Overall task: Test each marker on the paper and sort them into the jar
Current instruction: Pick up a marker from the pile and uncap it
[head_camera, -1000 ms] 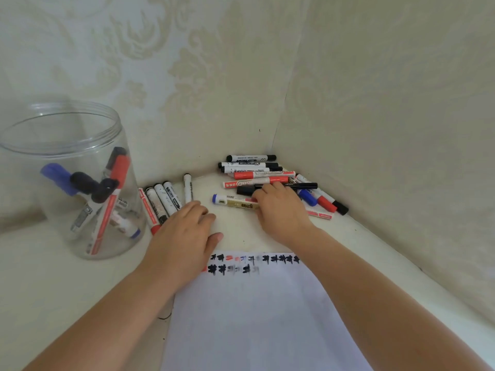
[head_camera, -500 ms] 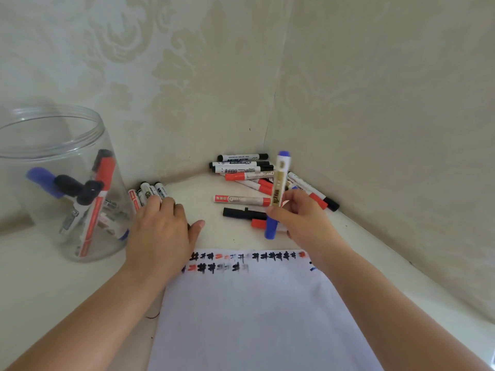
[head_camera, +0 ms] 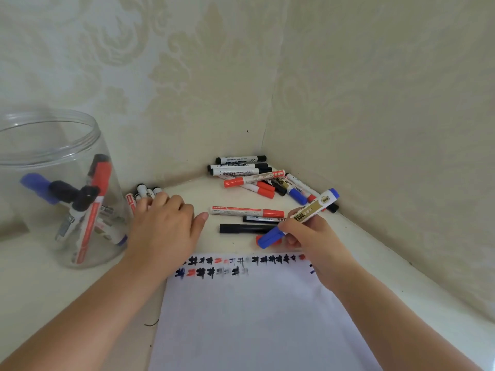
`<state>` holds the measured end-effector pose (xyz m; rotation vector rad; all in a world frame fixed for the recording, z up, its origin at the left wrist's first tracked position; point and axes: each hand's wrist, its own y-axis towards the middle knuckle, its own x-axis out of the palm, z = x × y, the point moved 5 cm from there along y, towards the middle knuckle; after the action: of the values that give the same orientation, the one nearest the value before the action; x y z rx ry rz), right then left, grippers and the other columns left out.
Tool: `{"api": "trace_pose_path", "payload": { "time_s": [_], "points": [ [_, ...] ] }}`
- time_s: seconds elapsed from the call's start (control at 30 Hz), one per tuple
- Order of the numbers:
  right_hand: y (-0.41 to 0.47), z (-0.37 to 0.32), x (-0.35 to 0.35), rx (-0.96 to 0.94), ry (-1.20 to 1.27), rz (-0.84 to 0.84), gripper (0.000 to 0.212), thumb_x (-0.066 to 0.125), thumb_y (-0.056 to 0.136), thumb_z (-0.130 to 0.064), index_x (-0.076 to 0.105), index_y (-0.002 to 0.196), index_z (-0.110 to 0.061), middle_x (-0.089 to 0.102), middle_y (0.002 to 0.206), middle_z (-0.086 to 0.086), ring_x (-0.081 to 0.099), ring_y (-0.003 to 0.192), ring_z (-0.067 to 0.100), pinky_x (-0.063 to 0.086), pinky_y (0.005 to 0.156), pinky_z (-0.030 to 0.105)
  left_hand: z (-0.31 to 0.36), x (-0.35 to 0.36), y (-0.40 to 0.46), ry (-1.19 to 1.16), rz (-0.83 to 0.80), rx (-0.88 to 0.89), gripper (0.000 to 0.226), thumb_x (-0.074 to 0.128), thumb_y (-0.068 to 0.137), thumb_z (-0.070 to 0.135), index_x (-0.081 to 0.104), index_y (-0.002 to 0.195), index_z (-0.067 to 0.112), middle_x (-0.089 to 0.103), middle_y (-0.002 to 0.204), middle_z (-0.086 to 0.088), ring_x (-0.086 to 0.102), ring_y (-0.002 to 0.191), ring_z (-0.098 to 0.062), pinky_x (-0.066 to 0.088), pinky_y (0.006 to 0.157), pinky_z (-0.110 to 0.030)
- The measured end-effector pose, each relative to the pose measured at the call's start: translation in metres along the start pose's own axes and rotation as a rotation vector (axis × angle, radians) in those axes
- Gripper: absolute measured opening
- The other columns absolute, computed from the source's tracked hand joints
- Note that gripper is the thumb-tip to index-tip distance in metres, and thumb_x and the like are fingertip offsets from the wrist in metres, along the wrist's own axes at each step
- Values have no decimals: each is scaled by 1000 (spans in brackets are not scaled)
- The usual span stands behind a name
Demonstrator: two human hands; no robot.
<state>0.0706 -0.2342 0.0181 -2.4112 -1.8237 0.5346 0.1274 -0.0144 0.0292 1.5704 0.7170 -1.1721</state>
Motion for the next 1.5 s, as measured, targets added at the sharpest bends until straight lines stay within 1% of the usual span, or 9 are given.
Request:
{"api": "trace_pose_path", "payload": {
  "time_s": [0.3, 0.43, 0.53, 0.67, 1.07, 1.17, 1.27, 1.37, 1.5],
  "points": [
    [-15, -6, 25, -229, 193, -294, 9, 66, 83, -4, 66, 86, -12, 67, 75, 7, 60, 65, 16, 48, 56, 22, 51, -15, -16, -606, -145, 328, 51, 22, 87, 58, 53, 110, 23, 53, 106, 11, 42, 103, -7, 34, 87, -26],
    [-20, -8, 32, -289, 319, -416, 6, 67, 79, -18, 70, 83, -15, 64, 72, 12, 59, 66, 21, 49, 62, 27, 69, -14, -24, -731, -189, 358, 28, 34, 90, 47, 44, 106, 26, 47, 95, 17, 41, 84, 3, 34, 73, -8],
    [-19, -7, 32, -318, 302, -370, 12, 66, 77, -26, 64, 72, -16, 61, 66, 9, 55, 62, 20, 45, 57, 26, 74, -20, -26, -712, -97, 407, 13, 35, 94, 40, 36, 94, 28, 45, 83, 17, 42, 76, -5, 36, 64, -17],
    [-19, -8, 33, -345, 326, -370, 22, 63, 73, -31, 55, 69, -11, 54, 62, 6, 49, 57, 16, 42, 54, 24, 77, -25, -26, -693, -62, 447, 24, 32, 90, 45, 41, 91, 23, 51, 68, 14, 47, 57, -10, 37, 50, -27],
    [-29, -12, 25, -441, 238, -317, 16, 62, 78, -22, 58, 63, -16, 57, 60, 7, 52, 54, 15, 43, 51, 23, 76, -37, -29, -630, -38, 433, 24, 37, 88, 48, 48, 91, 26, 21, 46, 18, 25, 35, -5, 15, 38, -9],
    [-29, -15, 26, -423, 263, -314, 13, 63, 78, -23, 60, 68, -15, 62, 64, 8, 55, 57, 18, 45, 54, 26, 72, -33, -27, -663, -33, 412, 31, 35, 85, 59, 44, 100, 33, 48, 56, 19, 43, 47, -6, 31, 40, -17],
    [-19, -17, 14, -267, 350, -226, 12, 58, 88, -15, 67, 82, -9, 65, 62, 8, 58, 51, 17, 49, 50, 25, 59, -19, -26, -693, -101, 337, 60, 36, 72, 77, 32, 115, 35, 46, 79, 25, 50, 70, 2, 42, 58, -19],
    [-14, -16, -4, -93, 224, -143, 19, 61, 86, -22, 72, 90, -8, 68, 63, 10, 59, 52, 17, 53, 52, 25, 47, 3, -31, -606, -271, 339, 72, 51, 67, 72, 29, 123, 32, 40, 106, 16, 44, 100, -3, 35, 83, -20],
    [-17, -8, 0, -59, 23, -145, 11, 71, 76, -21, 67, 66, -17, 59, 53, -2, 48, 50, 10, 40, 48, 21, 47, 14, -34, -422, -319, 359, 75, 45, 66, 76, 28, 124, 32, 34, 109, 16, 33, 97, -5, 27, 84, -23]
  ]
}}
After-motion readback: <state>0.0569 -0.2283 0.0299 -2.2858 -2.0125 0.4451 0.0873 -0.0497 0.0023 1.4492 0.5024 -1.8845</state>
